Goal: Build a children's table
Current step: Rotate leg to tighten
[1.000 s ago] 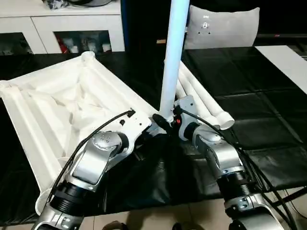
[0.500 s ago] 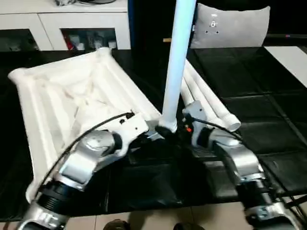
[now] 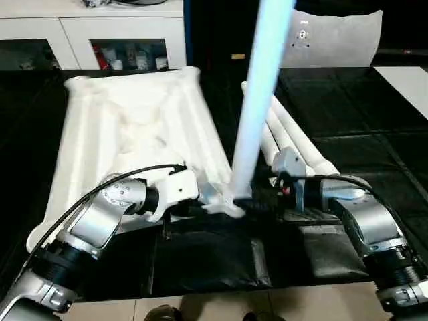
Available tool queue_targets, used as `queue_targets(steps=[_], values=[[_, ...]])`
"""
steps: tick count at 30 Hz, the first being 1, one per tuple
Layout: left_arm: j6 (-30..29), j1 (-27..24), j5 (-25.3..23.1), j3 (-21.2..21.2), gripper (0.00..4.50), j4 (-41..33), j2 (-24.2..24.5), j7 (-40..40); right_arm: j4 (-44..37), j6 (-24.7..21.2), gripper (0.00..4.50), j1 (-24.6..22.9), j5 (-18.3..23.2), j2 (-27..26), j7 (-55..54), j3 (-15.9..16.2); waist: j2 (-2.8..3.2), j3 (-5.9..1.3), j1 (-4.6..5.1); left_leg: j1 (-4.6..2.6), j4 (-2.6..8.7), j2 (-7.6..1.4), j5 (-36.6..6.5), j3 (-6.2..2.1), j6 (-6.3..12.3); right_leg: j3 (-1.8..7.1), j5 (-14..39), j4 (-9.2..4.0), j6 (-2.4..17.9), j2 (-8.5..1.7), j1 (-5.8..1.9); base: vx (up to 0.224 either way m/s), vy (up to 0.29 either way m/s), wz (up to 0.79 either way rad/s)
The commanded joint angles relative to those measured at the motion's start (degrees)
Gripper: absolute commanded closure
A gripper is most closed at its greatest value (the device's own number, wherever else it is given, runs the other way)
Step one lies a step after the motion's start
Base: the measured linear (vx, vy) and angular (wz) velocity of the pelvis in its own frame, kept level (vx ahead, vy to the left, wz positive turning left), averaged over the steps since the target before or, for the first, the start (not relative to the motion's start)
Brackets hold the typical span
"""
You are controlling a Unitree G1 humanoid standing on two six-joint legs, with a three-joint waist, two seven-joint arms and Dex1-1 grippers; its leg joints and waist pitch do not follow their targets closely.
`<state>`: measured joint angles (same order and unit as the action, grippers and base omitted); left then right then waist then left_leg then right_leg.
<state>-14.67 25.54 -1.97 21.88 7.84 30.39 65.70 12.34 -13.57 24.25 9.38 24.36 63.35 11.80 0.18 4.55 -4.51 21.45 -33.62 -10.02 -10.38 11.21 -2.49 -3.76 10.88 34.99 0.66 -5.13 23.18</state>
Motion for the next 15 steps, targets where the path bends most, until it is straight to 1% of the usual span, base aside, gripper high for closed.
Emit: queue_targets(steps=[1, 5, 6, 9, 11, 12, 14, 15], values=[[1.4, 0.92, -0.08, 2.03, 4.5, -0.79, 0.17, 1.9, -1.05, 0.65, 0.06, -0.01, -0.07, 0.55, 0.81, 0.32, 0.41, -3.81, 0.22, -1.06, 4.01, -3.35, -11.74, -1.4, 2.35, 3.03, 7.78, -3.82, 14.67, -3.47, -2.67, 0.0, 0.0, 0.0], [1.4, 0.92, -0.08, 2.03, 4.5, -0.79, 0.17, 1.9, -1.05, 0.65, 0.06, -0.01, -0.07, 0.55, 0.81, 0.32, 0.36, -3.81, -0.03, -1.05, 4.03, -3.34, -11.73, -1.4, 2.13, 3.02, 7.98, -3.8, 14.68, -3.44, -2.73, 0.0, 0.0, 0.0], [2.0, 1.16, -0.22, 2.35, 4.5, -0.48, 0.51, 2.54, -0.97, 1.49, 0.06, -0.07, -0.33, 1.05, 1.7, 0.91, 0.35, -3.8, -0.04, -1.04, 4.05, -3.33, -11.82, -1.42, 2.06, 3.0, 8.22, -3.8, 14.59, -3.43, -2.74, 0.0, 0.0, 0.0], [3.71, 1.95, -0.83, 3.34, 4.5, 0.26, 1.18, 4.09, -0.05, 1.63, 0.44, 0.42, -0.38, 0.92, 3.55, 2.29, 0.33, -3.85, -0.12, -1.05, 3.96, -3.26, -11.52, -1.42, 2.37, 2.99, 8.03, -3.78, 14.39, -3.39, -2.74, 0.0, 0.0, 0.0], [4.58, 2.23, -1.01, 3.69, 4.5, 0.66, 1.41, 4.74, 0.53, 1.03, 0.53, 0.68, -0.21, 0.69, 4.39, 2.74, 0.27, -3.93, -0.12, -1.0, 3.91, -3.3, -11.1, -1.42, 2.51, 2.97, 7.29, -3.64, 14.64, -3.42, -2.82, 0.0, 0.0, 0.0], [5.06, 2.3, -1.0, 3.68, 4.5, 1.0, 1.46, 4.99, 0.89, 1.11, 0.75, 0.73, -0.29, 0.82, 4.78, 2.97, 0.31, -3.91, -0.15, -0.95, 3.89, -3.33, -10.86, -1.39, 2.63, 2.98, 7.02, -3.64, 14.82, -3.48, -2.8, 0.0, 0.0, 0.0], [5.5, 2.34, -0.96, 3.62, 4.5, 1.29, 1.52, 5.26, 1.1, 1.27, 0.82, 0.75, -0.33, 0.91, 5.01, 3.1, 0.35, -3.89, -0.27, -1.01, 3.93, -3.36, -11.06, -1.39, 2.52, 2.94, 7.39, -3.66, 14.91, -3.44, -2.76, 0.0, 0.0, 0.0], [5.78, 2.3, -0.91, 3.57, 4.5, 1.39, 1.64, 5.42, 1.13, 1.21, 0.9, 0.73, -0.27, 0.86, 5.14, 3.09, 0.15, -3.92, -0.22, -1.05, 3.93, -3.37, -11.21, -1.35, 2.47, 2.94, 7.55, -3.68, 14.9, -3.41, -2.77, 0.0, 0.0, 0.0]])
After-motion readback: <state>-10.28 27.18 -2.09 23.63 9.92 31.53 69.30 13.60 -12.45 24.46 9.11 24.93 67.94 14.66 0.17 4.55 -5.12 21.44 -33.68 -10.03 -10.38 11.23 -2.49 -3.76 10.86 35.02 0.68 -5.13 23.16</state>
